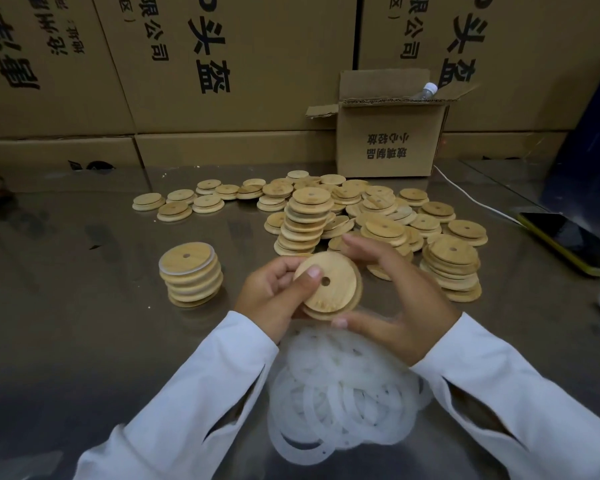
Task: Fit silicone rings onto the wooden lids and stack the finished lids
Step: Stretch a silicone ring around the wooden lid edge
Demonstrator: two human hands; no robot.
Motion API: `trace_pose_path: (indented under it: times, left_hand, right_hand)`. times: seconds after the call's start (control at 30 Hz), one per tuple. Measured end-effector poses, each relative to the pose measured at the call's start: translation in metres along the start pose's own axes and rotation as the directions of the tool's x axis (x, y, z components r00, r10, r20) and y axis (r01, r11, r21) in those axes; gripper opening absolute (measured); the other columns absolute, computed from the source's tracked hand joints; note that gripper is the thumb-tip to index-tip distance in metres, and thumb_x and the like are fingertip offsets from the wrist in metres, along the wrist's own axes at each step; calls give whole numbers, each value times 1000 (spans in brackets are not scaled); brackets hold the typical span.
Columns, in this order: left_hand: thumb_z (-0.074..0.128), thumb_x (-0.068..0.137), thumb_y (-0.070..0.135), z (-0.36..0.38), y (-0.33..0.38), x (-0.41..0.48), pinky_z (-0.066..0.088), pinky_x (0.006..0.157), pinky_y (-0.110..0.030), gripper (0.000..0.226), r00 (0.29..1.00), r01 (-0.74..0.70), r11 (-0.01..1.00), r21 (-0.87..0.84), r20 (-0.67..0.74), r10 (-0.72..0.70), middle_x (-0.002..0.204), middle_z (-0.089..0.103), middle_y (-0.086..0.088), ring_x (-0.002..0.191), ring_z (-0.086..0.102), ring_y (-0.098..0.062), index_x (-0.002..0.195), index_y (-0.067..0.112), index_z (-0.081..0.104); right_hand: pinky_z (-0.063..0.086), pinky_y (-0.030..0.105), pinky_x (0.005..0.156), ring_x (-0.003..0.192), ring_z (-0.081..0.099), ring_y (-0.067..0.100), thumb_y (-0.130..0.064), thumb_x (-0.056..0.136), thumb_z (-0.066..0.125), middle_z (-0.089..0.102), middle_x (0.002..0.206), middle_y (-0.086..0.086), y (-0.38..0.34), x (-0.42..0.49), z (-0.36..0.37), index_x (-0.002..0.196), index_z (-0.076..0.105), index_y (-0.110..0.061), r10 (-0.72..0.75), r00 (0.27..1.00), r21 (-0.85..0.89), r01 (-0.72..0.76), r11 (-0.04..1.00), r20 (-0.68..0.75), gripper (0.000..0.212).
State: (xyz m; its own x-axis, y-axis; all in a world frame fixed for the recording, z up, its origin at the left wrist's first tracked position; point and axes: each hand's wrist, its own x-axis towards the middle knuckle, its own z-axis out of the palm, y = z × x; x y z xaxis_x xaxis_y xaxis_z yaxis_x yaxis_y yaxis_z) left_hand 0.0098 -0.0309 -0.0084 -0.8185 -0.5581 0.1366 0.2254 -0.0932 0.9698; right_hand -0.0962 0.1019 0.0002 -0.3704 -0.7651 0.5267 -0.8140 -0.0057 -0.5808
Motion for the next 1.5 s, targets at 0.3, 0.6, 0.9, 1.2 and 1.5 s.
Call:
trace_pose_path:
  times: [0.3,0.6,0.9,1.2,1.5]
  left_hand:
    - [63,69,26,-4,-4,4,53,66,-26,22,996,-20,999,30,-81,22,73,72,1,70,67,-12,87,13,65]
    - [72,62,30,-8,-3,5,52,72,-28,23,998,18,1000,-5,-52,-18,89,72,-2,88,65,-18,84,25,75]
    - [62,65,21,-6,5,3,58,69,-41,41,982,186,931,-313,82,-168,105,67,-11,99,64,-27,104,13,67]
    - [53,87,17,-4,6,3,58,72,-42,28,973,210,925,-315,-31,-231,120,59,-18,96,65,-35,114,17,61]
    - [57,72,37,9,7,-2,59,61,-38,50,952,305,916,-262,108,-287,102,68,-17,78,70,-26,113,9,62]
  right_hand:
    - [43,23,76,86,50,7,-28,86,57,53,90,-14,25,-2,-20,105,57,-26,352,921,-419,-257,871,168,20]
    - [35,3,63,78,49,-4,-33,80,65,57,85,-19,22,-1,-31,85,65,-34,413,841,-388,-271,881,349,5]
    - [44,9,62,74,58,3,-21,79,66,64,77,-10,15,-2,-35,75,64,-26,372,912,-255,-323,911,173,7]
    - [38,12,42,42,47,3,-24,57,64,56,48,-1,-13,3,-27,60,68,-17,267,948,583,-317,748,173,9]
    - [43,15,42,35,48,9,-29,51,69,64,50,2,-5,4,-9,61,73,-20,410,910,660,-347,666,65,14]
